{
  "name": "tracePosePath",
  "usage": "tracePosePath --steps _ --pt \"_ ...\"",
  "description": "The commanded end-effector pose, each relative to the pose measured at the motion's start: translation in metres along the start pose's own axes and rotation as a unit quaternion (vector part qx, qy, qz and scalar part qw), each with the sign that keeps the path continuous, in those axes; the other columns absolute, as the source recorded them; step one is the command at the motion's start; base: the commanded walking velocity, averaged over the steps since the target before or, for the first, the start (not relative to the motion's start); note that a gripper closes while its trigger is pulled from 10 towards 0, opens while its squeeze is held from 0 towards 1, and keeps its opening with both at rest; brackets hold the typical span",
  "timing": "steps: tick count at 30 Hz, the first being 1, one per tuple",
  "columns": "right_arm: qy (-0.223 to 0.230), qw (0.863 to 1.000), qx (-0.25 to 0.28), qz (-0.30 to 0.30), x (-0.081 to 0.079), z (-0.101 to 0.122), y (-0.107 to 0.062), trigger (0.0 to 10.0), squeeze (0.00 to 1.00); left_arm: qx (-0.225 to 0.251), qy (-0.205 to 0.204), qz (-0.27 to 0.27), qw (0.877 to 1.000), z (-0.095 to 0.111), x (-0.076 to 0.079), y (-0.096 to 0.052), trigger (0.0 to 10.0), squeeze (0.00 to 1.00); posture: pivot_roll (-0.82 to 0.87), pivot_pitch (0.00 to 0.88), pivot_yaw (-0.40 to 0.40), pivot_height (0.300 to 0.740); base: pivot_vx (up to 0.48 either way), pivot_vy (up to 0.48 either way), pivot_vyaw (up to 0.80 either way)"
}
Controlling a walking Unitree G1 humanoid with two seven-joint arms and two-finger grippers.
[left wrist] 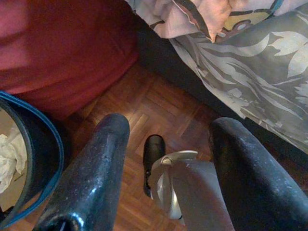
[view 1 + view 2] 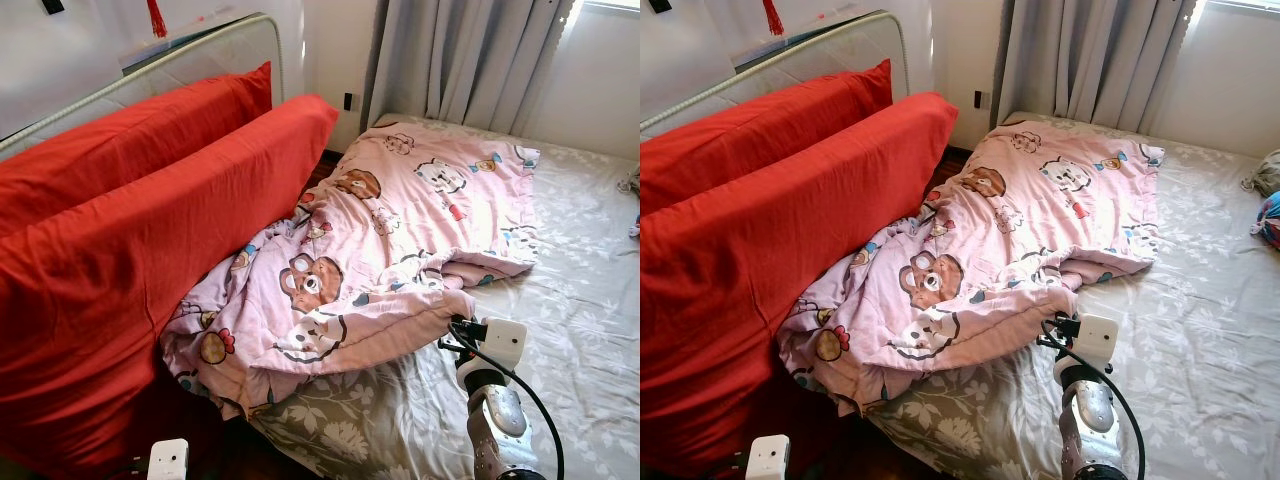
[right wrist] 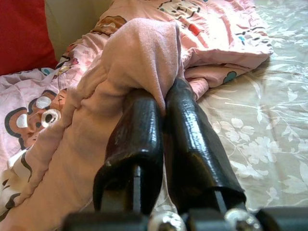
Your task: Clean up the room
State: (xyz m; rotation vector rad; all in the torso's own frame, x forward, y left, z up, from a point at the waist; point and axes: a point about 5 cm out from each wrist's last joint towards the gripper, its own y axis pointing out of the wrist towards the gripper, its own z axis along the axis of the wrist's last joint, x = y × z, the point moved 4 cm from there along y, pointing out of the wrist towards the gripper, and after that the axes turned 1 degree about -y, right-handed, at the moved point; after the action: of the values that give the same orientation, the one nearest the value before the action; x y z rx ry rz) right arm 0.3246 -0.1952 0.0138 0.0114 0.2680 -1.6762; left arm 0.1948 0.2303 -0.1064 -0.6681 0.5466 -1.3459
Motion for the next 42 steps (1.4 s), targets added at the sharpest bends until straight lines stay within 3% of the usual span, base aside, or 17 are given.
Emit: tracePosePath --steps 1,23,42 --pt "-0.003 1.0 0.007 -0.005 0.003 0.0032 0.0004 10.0 0.0 -0.011 0.001 0.006 1.0 -0.0074 -0.0026 -0.0023 10.0 0.0 0.05 0.052 -0.014 0.74 0.0 0.0 0.0" --pt "-0.003 1.0 0.006 -0.007 0.0029 0.0022 -0.0003 10.0 0.0 -0.004 -0.001 0.005 1.0 -0.006 -0.0032 -0.0027 10.0 0.0 0.06 0.06 -0.016 0.74 0.0 0.0 0.0" --pt "-0.003 1.0 0.002 -0.009 0.0023 -0.0009 -0.0018 10.0 0.0 -0.004 0.001 0.004 1.0 -0.0065 -0.0031 -0.003 10.0 0.0 0.06 0.063 -0.014 0.74 -0.255 0.0 0.0"
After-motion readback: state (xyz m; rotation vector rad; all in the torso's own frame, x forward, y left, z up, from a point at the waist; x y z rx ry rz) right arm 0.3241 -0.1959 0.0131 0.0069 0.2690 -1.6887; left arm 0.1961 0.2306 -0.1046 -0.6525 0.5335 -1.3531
